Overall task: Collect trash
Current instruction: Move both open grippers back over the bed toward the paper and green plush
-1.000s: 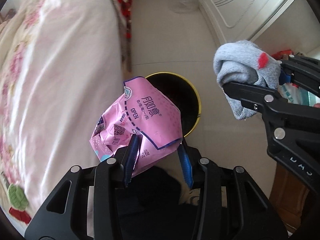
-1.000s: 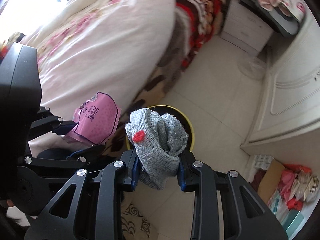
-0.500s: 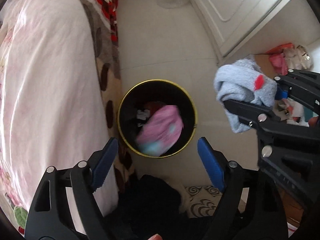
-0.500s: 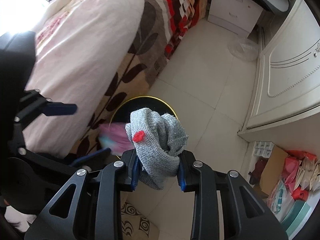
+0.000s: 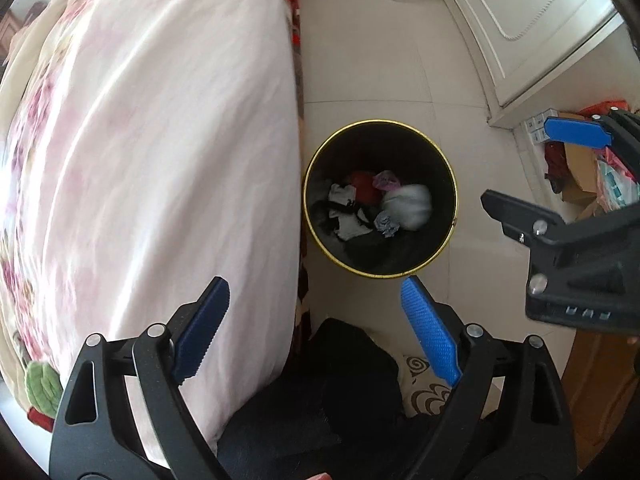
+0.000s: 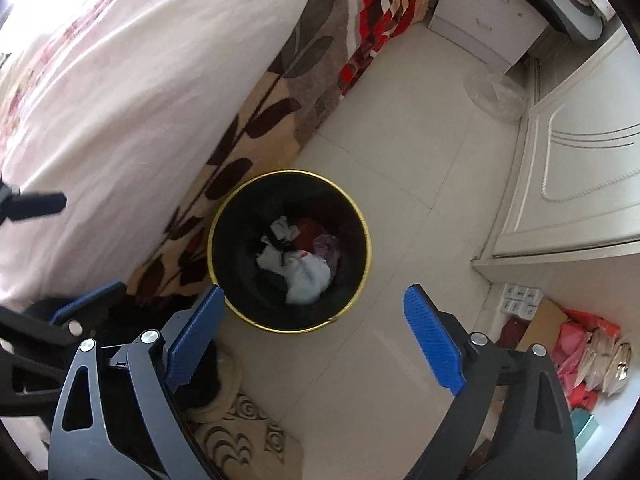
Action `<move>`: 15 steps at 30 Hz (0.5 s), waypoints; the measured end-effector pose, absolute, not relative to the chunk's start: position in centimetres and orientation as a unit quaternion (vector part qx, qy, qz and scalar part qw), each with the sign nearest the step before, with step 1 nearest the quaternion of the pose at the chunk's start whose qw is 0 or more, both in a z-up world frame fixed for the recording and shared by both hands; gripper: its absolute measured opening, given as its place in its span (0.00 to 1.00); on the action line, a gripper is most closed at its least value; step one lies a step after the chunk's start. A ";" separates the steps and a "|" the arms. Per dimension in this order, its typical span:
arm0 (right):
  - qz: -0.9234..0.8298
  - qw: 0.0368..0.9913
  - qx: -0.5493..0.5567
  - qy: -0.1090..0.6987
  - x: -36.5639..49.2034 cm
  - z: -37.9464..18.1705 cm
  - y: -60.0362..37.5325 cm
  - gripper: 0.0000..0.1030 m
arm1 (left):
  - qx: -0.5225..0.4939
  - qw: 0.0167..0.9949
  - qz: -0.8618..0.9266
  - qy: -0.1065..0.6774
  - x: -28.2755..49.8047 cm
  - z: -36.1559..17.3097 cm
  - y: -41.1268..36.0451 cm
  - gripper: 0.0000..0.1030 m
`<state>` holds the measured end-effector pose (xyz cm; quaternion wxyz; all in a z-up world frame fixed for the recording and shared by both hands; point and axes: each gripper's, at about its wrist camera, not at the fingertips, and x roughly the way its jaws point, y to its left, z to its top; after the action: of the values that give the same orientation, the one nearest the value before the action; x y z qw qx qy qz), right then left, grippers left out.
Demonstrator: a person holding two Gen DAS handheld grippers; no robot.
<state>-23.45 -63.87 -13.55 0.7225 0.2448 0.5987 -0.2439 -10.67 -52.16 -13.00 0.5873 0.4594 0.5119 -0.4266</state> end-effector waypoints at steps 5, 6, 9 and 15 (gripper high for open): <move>-0.226 0.736 0.205 0.605 -22.2 -11.8 -61.5 0.89 | 0.440 0.604 -0.412 0.522 -9.7 -11.6 -50.6 0.84; -0.218 0.741 0.197 0.604 -21.9 -11.4 -61.0 0.89 | 0.436 0.610 -0.407 0.522 -9.4 -11.2 -50.0 0.84; -0.207 0.748 0.194 0.600 -20.8 -10.2 -59.8 0.89 | 0.420 0.624 -0.395 0.528 -8.4 -10.4 -48.8 0.84; -0.180 0.766 0.166 0.595 -17.8 -7.6 -56.9 0.89 | 0.382 0.660 -0.365 0.533 -6.2 -8.2 -45.0 0.87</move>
<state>-17.81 -56.90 -7.63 0.7656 0.1655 0.5950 -0.1803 -6.23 -45.01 -8.24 0.6605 0.3823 0.5335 -0.3648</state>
